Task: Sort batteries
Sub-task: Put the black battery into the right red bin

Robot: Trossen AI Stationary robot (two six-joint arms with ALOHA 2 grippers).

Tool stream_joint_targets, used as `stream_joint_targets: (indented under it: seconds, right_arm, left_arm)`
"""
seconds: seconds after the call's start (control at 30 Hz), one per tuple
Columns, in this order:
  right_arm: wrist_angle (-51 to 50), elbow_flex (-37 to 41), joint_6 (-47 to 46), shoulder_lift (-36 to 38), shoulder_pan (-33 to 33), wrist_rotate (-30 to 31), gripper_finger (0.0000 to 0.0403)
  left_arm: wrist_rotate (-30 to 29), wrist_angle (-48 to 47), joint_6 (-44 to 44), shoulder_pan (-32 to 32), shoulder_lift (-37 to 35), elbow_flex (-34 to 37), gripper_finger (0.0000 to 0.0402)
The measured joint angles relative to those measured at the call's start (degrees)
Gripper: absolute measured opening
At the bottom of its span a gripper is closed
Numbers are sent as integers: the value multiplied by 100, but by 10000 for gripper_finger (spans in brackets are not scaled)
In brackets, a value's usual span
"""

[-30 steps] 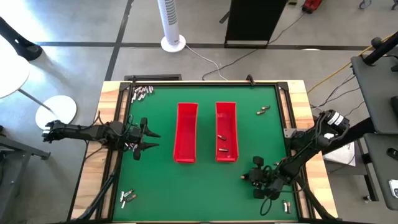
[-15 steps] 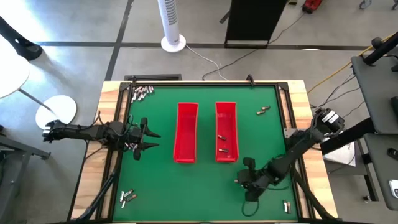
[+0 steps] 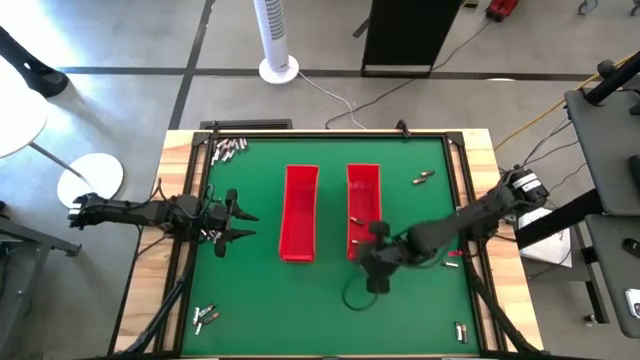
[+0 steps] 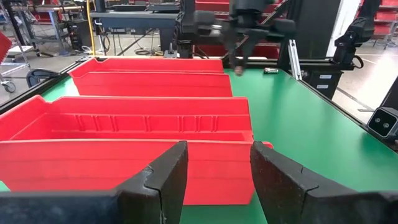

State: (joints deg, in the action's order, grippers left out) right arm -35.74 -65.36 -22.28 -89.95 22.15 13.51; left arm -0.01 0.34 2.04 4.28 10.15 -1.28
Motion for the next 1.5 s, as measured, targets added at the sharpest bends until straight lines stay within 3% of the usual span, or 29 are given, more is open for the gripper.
stream_joint_targets:
  seconds: [0.23,0.57,0.93,1.5]
  right_arm:
    - [-78,67,655,-138,-826,-3,54]
    - [-82,319,859,-443,-1579,-52,54]
    - [-1,302,948,-1035,-1924,-232,54]
    - [216,308,843,-1039,-1959,-324,70]
  left_arm:
    - [0,0,0,1,0,0,155]
    - [0,-5,0,-1,4,0,155]
    - [1,-3,0,0,26,0,155]
    - [1,0,0,0,37,0,155]
